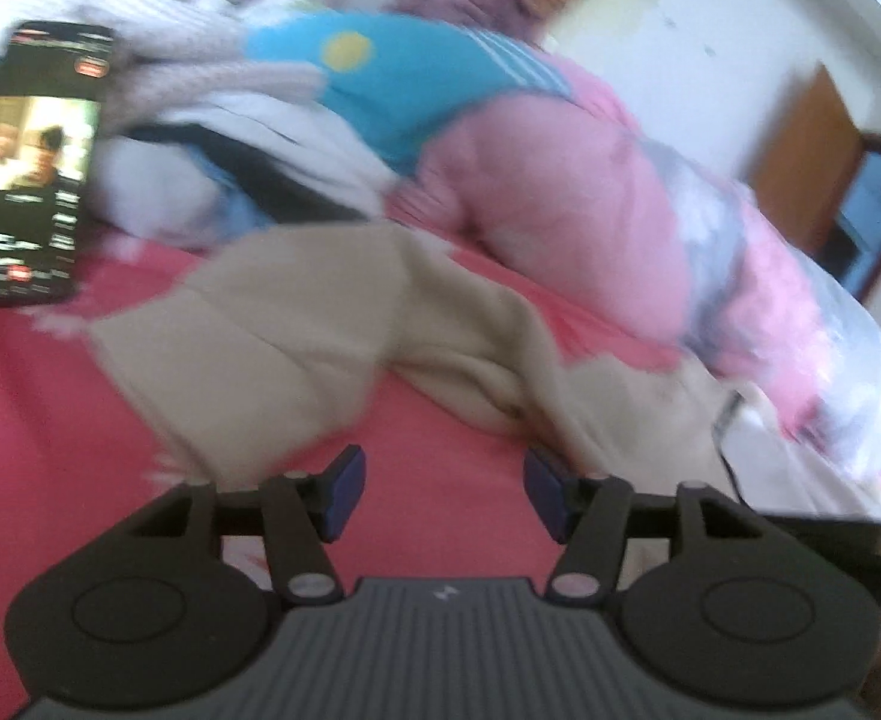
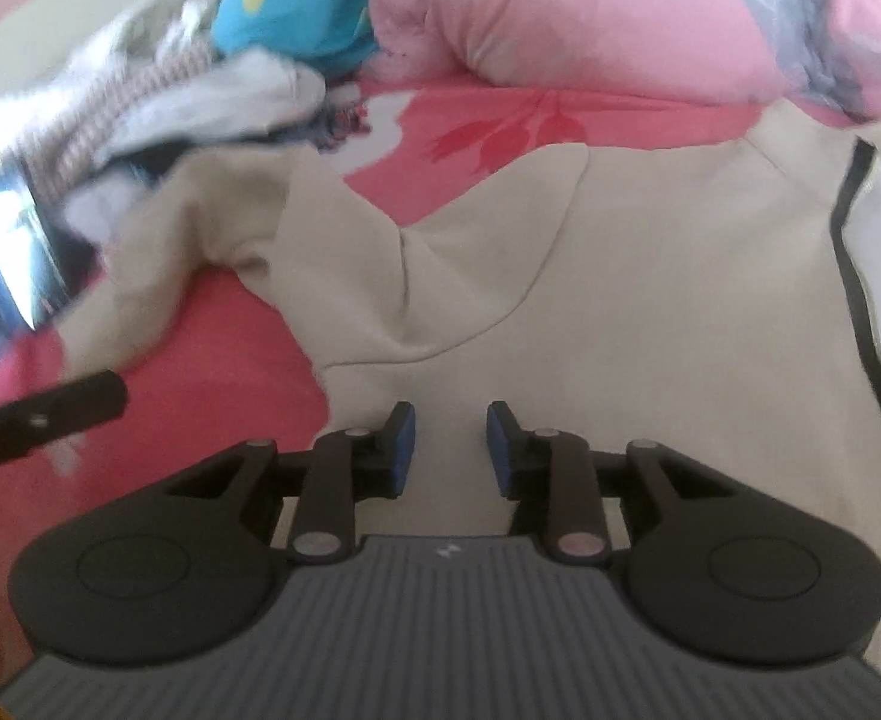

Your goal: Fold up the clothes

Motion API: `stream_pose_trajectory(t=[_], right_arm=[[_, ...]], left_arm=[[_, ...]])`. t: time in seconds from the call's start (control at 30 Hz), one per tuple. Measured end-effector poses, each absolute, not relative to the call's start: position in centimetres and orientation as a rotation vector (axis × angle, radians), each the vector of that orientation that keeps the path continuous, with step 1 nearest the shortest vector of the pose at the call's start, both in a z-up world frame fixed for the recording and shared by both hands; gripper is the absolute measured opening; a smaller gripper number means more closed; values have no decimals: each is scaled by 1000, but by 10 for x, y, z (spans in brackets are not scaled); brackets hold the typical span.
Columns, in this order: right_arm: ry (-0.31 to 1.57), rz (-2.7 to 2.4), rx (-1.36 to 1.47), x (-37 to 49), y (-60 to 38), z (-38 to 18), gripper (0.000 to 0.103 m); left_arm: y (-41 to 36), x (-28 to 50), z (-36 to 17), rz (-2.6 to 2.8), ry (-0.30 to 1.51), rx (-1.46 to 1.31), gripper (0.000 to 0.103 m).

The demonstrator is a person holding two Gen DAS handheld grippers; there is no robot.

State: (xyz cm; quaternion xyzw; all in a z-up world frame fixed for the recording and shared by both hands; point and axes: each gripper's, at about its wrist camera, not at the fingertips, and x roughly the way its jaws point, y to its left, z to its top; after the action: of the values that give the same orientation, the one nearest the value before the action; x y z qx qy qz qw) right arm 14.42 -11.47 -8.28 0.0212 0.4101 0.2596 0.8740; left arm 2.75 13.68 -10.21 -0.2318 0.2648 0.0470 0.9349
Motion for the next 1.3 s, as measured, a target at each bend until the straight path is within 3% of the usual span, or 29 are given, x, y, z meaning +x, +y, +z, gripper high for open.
stream_pose_trajectory(t=[0.2,0.47,0.67,0.77,0.83,0.93,1.03,1.3], right_arm=[[837,543,202,116,-138,-78,28],[817,537,266,89,-144,-75,30],[829,541,275,78,-144,-78,31],[838,551,278,76,-141,-79,31],[840,558,272,75,-137,-79,32],[843,566,263,73,-132,-79,32],[848,558,260,72,-131,-80,33],[841,552,269,66,-135,-78,33]], left_arm=[[162,27,-107,237,539,-548,68],[178,17,-116,310,478,-683,68],[199,8,-120,450,418,-761,74],[208,15,-127,444,428,-769,65],[209,16,-130,450,418,-748,33],[210,16,-136,460,422,-731,15],[208,12,-136,455,398,-721,8],[201,-9,-94,361,288,-673,5]])
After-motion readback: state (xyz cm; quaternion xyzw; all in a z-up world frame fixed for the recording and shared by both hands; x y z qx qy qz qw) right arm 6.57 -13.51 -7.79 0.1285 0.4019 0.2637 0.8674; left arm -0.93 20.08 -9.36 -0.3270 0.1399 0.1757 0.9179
